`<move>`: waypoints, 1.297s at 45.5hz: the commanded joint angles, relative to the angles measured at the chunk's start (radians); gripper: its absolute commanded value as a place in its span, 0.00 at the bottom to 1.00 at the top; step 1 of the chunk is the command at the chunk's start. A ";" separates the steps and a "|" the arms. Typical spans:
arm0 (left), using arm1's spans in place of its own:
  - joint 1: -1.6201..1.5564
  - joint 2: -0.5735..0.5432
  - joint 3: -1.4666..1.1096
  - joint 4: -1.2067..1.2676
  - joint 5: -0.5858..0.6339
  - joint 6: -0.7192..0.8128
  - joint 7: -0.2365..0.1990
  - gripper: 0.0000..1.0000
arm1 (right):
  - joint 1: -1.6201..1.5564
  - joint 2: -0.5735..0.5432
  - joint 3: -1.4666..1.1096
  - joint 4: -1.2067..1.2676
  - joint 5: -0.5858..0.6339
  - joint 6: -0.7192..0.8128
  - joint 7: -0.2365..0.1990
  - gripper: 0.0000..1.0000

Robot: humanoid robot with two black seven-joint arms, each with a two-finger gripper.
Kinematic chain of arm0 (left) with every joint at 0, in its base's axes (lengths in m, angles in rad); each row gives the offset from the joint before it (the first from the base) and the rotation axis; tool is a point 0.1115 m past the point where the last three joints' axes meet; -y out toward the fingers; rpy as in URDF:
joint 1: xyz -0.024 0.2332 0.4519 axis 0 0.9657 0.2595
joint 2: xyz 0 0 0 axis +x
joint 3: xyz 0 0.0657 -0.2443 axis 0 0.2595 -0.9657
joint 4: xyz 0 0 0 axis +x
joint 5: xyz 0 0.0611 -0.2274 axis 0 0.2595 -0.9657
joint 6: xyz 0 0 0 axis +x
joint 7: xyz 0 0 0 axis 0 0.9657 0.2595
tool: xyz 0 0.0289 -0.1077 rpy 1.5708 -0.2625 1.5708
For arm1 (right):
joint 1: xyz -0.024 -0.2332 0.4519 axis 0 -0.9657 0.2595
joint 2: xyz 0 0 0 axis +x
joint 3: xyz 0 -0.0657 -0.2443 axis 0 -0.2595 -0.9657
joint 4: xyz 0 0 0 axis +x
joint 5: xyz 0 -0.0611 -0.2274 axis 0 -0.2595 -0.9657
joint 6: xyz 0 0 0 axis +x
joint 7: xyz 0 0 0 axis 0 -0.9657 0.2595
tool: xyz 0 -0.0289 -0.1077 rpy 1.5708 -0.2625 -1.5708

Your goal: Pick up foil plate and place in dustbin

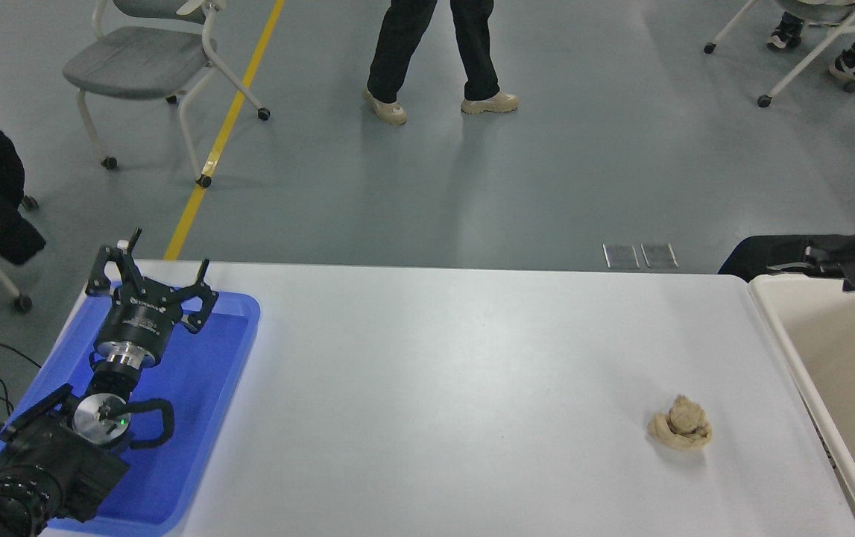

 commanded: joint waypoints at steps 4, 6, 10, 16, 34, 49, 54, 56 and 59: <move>0.002 0.002 0.000 0.000 0.000 0.000 0.000 1.00 | 0.206 0.248 -0.098 0.114 0.158 0.205 -0.029 1.00; 0.002 0.002 0.000 0.000 0.000 0.000 0.000 1.00 | 0.213 0.289 -0.101 0.114 0.203 0.208 -0.051 1.00; 0.002 0.002 0.000 0.000 0.000 0.000 0.000 1.00 | 0.235 0.364 -0.116 0.114 0.278 0.211 -0.081 1.00; 0.002 0.002 0.000 0.000 0.000 0.000 0.000 1.00 | 0.296 0.418 -0.141 0.138 0.315 0.213 -0.086 1.00; 0.002 0.002 0.000 0.000 0.000 0.000 0.000 1.00 | 0.434 0.397 -0.175 0.279 0.316 0.259 -0.089 1.00; 0.002 0.002 0.000 0.000 0.000 0.000 0.000 1.00 | 0.496 0.305 -0.227 0.362 0.315 0.259 -0.089 1.00; 0.002 0.002 0.000 0.000 0.000 0.000 0.000 1.00 | 0.502 0.288 -0.239 0.371 0.313 0.259 -0.089 1.00; 0.002 0.002 0.000 0.000 0.000 0.000 0.000 1.00 | 0.505 0.283 -0.242 0.373 0.315 0.259 -0.089 1.00; 0.002 0.002 0.000 0.000 0.000 0.000 0.000 1.00 | 0.509 0.274 -0.245 0.373 0.313 0.259 -0.089 1.00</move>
